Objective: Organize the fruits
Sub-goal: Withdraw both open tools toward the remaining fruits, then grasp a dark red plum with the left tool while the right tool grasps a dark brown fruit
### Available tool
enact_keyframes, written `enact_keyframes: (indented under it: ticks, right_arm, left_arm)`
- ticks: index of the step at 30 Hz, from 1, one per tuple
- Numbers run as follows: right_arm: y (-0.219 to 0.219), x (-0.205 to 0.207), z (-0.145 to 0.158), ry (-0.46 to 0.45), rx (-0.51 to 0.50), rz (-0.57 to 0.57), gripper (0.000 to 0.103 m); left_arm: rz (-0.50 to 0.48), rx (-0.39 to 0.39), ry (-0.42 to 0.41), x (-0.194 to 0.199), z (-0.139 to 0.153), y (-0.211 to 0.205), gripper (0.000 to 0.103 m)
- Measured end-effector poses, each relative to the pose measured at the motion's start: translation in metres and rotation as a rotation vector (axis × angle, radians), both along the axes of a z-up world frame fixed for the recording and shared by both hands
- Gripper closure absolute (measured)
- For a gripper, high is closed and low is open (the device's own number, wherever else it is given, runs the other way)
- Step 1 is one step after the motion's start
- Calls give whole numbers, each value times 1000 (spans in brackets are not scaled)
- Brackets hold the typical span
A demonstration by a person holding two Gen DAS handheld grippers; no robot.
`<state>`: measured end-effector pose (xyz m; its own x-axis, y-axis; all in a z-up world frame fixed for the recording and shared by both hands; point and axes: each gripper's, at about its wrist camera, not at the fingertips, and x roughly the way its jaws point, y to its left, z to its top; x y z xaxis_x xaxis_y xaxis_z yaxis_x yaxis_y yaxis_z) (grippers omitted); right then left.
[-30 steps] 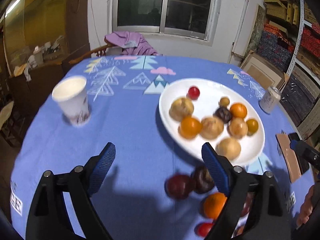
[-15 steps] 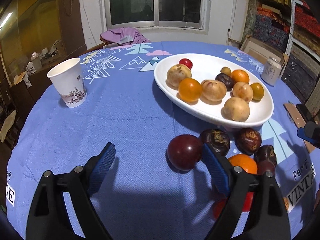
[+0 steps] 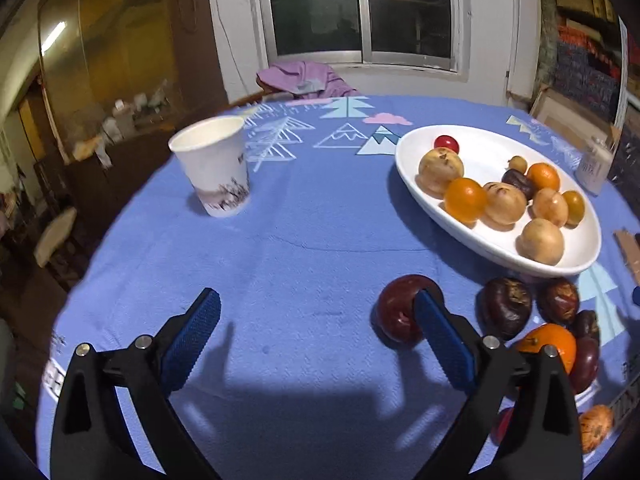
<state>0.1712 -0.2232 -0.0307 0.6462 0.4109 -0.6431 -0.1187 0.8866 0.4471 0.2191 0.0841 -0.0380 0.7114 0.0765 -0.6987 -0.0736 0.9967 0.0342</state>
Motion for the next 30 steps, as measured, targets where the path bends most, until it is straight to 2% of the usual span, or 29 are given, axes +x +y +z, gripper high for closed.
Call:
enact_keyframes:
  ticks: [2, 7, 11, 13, 15, 18, 22, 26, 29, 30]
  right_arm:
    - [1, 0, 0, -4, -5, 4, 17]
    - [3, -2, 2, -19, -18, 9, 17]
    - [11, -5, 4, -47, -59, 34, 17]
    - [17, -6, 4, -63, -93, 51, 17]
    - [24, -7, 4, -73, -142, 71, 17]
    - [32, -7, -1, -63, -210, 101, 28]
    - [45, -3, -12, -30, -304, 137, 47]
    - [54, -6, -11, -69, -362, 156, 47]
    - [61, -8, -15, -49, -352, 214, 49]
    - [66, -9, -17, -51, -377, 222, 51]
  left_arm:
    - [-44, -48, 16, 2, -1, -3, 7]
    - [-129, 17, 18, -3, -7, -26, 7]
    - [-169, -18, 46, 0, -12, -29, 7]
    - [-196, -54, 62, 2, -14, -29, 15]
    - [-235, -95, 71, 2, -16, -31, 32]
    - [-273, -84, 89, 3, -19, -42, 41]
    - [-275, -108, 107, 8, -22, -42, 44]
    - [-281, -127, 135, 14, -26, -42, 45]
    - [-280, -129, 135, 16, -26, -42, 45]
    - [-278, -128, 135, 16, -25, -42, 44]
